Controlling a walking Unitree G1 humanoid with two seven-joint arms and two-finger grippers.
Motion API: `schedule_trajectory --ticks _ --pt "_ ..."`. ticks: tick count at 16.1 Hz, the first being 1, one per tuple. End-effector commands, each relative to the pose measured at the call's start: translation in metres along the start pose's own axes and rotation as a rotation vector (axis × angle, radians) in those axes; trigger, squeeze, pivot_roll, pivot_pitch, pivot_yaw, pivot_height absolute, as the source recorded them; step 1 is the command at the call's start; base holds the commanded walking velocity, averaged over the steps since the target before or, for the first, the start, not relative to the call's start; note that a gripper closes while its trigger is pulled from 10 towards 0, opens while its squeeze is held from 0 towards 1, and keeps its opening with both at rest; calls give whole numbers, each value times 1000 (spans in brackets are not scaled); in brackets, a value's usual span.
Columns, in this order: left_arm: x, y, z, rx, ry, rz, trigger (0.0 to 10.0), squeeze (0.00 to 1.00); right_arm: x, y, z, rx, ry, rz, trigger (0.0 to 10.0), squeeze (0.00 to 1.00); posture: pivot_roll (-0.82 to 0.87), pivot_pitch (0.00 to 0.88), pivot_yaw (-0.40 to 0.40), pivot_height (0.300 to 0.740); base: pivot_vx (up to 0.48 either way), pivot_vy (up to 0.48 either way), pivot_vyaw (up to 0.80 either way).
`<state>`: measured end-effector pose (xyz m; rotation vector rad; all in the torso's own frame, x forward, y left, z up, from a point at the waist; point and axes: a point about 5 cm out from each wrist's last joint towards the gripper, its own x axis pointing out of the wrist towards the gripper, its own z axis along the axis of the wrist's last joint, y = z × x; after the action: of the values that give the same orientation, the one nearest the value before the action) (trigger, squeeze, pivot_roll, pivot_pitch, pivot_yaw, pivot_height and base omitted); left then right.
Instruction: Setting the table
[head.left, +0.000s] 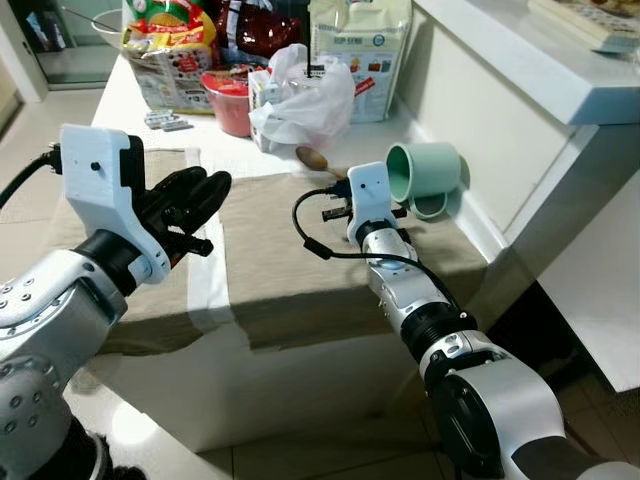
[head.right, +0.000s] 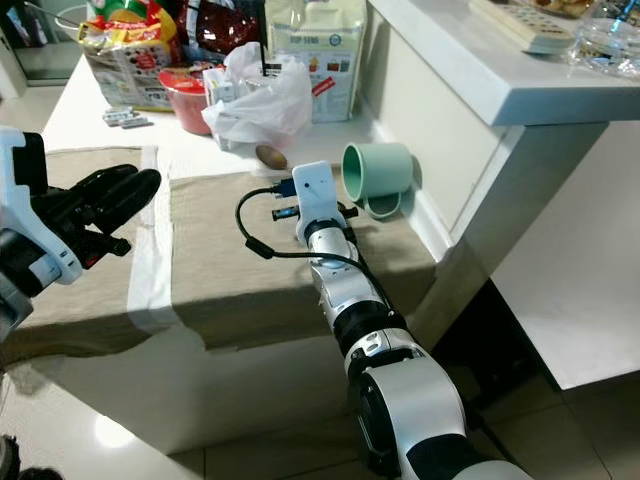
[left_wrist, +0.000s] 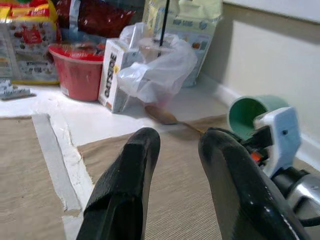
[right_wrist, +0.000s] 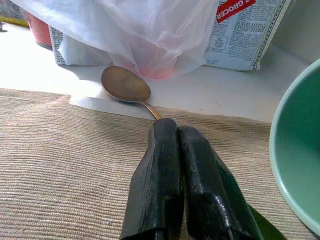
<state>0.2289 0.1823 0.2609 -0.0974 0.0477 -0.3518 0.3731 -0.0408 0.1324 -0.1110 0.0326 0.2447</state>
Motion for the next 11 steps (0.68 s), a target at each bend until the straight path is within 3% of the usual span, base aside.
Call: schedule_trajectory --ticks 1,2,4,6,11 --pt "3 1 -1 12 -4 2 10000 0 -16 13 -48 46 224 30 0 0 34 44 5 740 0 0 0" --pt "6 3 -4 12 -7 15 10000 0 -2 7 -19 56 136 10 10000 0 21 39 9 740 0 0 0" --pt "9 1 -7 30 -3 -2 10000 0 15 -3 28 75 8 -18 10000 0 2 36 11 740 0 0 0" --pt "11 -1 -8 42 -9 -17 10000 0 23 -11 57 93 -71 -48 10000 0 -2 35 14 740 0 0 0" --pt "16 -1 -6 82 -37 -3 10000 0 28 -25 78 101 -110 -97 10000 0 68 33 20 740 0 0 0"
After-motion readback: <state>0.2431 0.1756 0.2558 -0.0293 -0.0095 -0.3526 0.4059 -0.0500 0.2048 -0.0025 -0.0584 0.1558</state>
